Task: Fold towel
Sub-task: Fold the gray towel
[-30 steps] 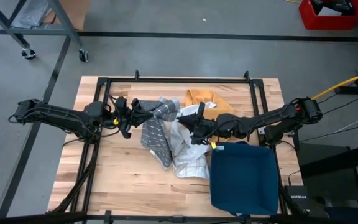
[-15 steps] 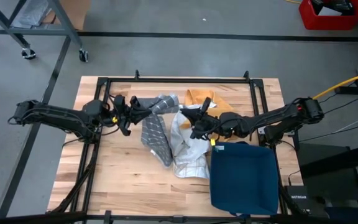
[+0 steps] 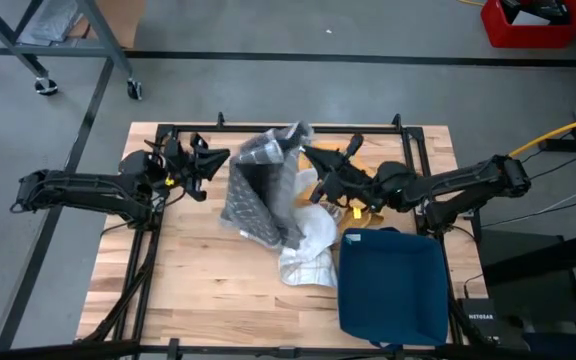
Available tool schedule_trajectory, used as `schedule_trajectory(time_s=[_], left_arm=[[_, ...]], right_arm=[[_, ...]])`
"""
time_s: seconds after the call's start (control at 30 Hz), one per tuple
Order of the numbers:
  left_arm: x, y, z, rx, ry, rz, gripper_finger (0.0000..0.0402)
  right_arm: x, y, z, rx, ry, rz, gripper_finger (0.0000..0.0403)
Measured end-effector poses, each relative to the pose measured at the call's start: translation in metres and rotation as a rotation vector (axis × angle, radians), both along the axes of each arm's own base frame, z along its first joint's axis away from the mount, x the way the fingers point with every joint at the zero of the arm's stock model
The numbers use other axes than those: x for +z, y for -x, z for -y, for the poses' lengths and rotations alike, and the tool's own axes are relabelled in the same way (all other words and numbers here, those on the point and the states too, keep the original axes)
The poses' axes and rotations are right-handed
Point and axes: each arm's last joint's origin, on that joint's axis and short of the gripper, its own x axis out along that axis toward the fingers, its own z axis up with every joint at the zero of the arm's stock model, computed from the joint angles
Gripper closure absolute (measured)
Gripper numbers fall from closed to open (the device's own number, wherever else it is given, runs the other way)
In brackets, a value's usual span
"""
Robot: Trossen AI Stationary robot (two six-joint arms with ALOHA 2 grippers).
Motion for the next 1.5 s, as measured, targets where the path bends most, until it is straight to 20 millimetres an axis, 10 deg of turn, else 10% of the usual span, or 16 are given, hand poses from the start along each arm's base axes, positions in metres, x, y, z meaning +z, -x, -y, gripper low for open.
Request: schedule_trajectory(time_s=[0.3, 0.77, 1.5], left_arm=[[-0.002, 0.000, -0.007, 0.055, -0.021, -0.025, 0.0339], [-0.019, -0.020, -0.014, 0.164, -0.109, -0.180, 0.0259], [-0.101, -0.018, -0.033, 0.211, -0.269, -1.095, 0.0210]], right_arm=[[0.053, 0.002, 0.015, -0.061, 0.022, -0.046, 0.0402], [0.049, -0.002, 0.017, 0.103, -0.017, -0.161, 0.0402], [0.048, -0.002, 0.018, 0.099, -0.040, -0.158, 0.0402]])
